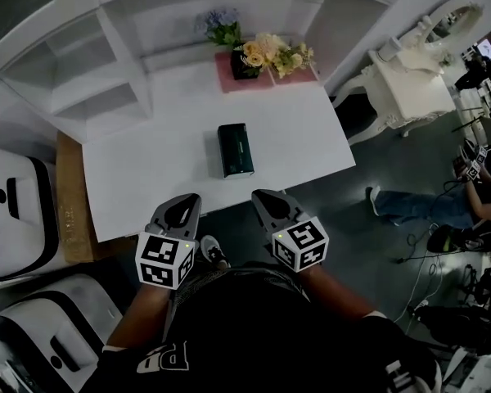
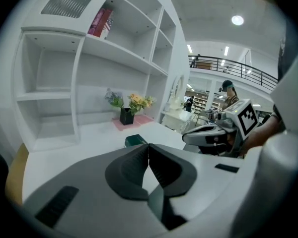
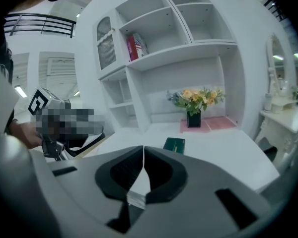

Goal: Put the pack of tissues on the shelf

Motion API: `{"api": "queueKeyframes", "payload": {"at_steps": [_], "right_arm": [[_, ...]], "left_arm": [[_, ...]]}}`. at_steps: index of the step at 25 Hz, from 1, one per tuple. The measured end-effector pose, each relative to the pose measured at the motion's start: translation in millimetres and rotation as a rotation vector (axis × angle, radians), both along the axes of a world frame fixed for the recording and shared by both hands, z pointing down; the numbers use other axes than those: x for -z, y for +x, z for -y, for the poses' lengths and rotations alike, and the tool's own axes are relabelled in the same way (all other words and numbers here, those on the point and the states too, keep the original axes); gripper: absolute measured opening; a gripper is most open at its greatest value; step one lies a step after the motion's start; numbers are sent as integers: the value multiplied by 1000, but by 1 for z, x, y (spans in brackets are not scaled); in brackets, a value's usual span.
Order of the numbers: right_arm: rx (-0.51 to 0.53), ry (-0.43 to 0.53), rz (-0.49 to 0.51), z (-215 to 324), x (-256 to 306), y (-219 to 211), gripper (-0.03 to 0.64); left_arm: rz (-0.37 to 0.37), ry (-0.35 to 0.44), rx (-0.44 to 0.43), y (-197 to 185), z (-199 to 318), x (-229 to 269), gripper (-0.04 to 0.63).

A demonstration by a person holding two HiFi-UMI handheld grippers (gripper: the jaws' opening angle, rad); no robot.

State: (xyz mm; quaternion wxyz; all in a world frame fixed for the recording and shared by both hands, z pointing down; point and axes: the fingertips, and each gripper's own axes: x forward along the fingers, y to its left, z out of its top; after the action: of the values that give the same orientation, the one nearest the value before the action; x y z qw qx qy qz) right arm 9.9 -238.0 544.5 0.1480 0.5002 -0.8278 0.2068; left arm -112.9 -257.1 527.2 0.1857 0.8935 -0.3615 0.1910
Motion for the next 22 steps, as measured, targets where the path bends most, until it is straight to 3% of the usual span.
{"api": "queueKeyframes", "payload": {"at_steps": [11,17,22], "right_arm": [[-104,-36,-86,33,-32,0,47],[-128,-70,-158,49,-63,-2,160],[-187,-116,-192,67,-98,3,300]], "left_arm": [[10,-29,-71,-18,12,-19,15],[3,-43,-54,-25,15,-26,15],[7,-63,-11,-34,13,-34,15]]}}
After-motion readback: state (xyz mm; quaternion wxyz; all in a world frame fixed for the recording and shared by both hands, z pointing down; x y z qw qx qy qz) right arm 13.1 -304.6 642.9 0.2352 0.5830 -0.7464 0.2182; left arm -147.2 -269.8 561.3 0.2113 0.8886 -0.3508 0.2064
